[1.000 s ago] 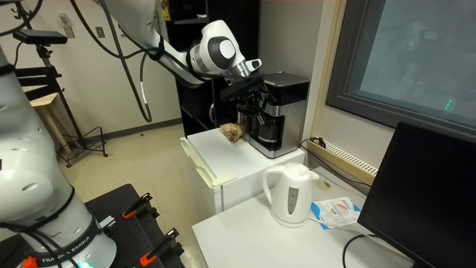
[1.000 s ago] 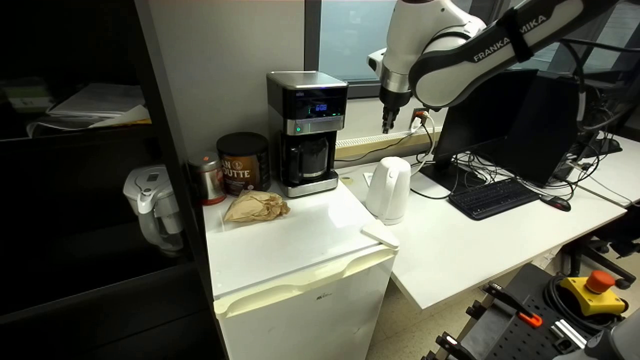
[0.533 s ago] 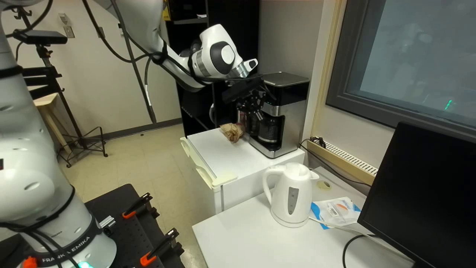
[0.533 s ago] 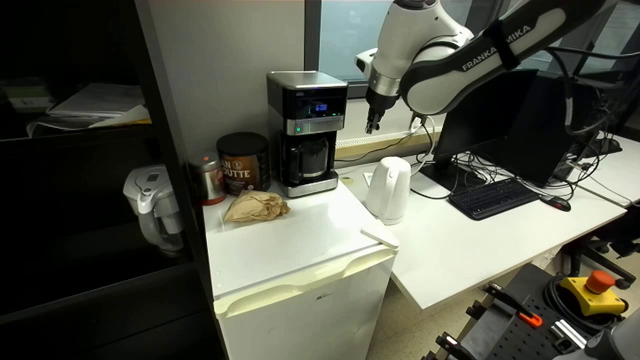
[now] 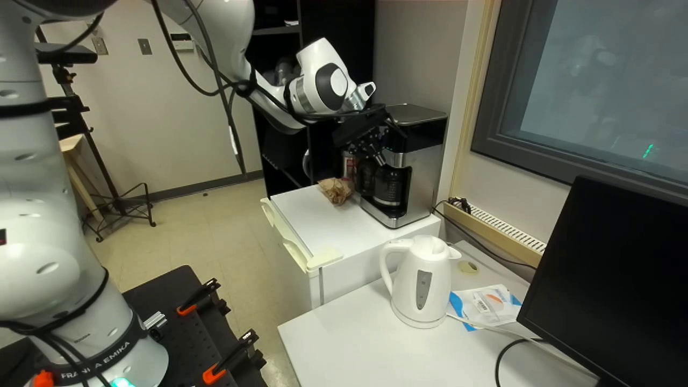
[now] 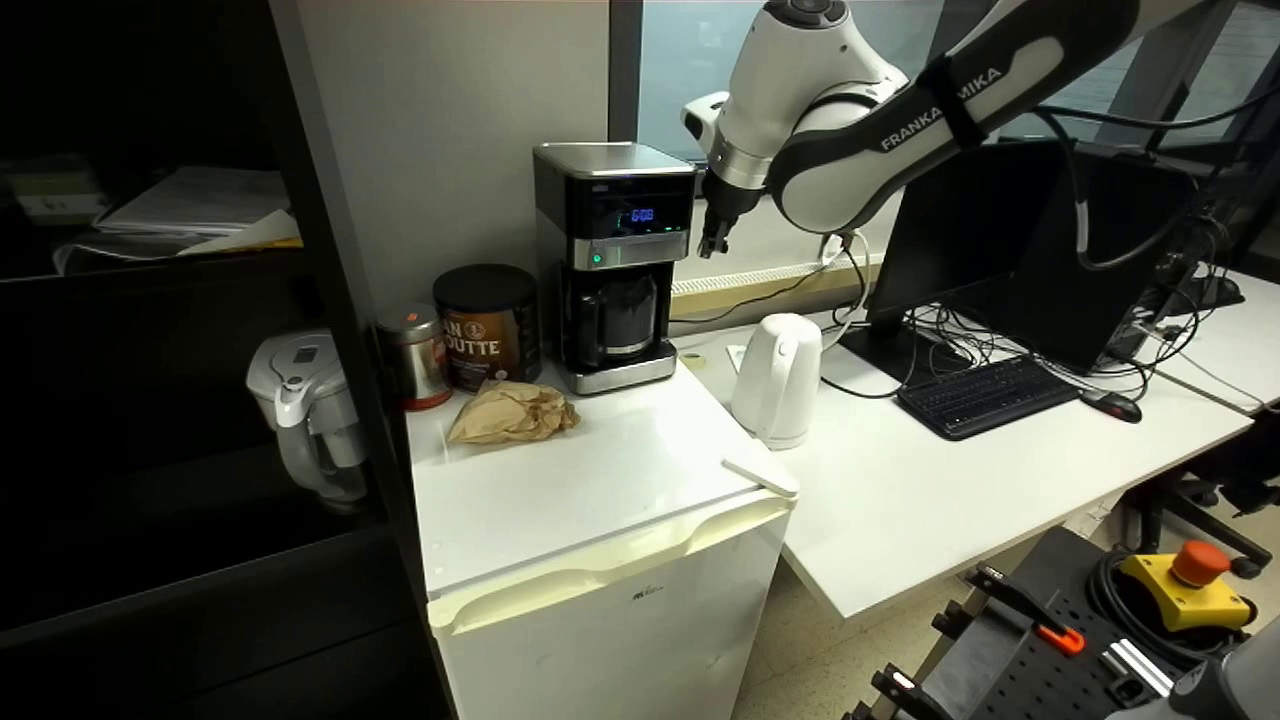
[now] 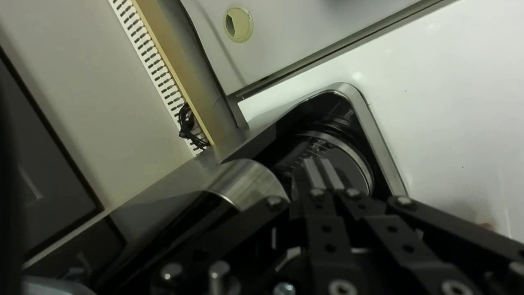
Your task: Press a button on the coffee maker
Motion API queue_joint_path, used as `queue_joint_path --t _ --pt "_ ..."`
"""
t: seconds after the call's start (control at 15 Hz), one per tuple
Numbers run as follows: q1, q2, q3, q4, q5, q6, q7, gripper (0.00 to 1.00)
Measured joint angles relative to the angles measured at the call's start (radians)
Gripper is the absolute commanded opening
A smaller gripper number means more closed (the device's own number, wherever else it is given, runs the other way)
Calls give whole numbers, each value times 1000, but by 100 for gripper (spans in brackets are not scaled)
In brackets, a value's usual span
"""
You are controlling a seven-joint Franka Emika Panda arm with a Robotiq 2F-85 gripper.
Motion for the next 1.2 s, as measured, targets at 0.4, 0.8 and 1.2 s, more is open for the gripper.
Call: queue_joint_path --t 0.4,0.8,1.2 --pt "1 69 2 73 0 35 -40 0" --pt "2 99 2 101 -15 47 -64 0" --pt "2 103 6 100 -27 48 -97 0"
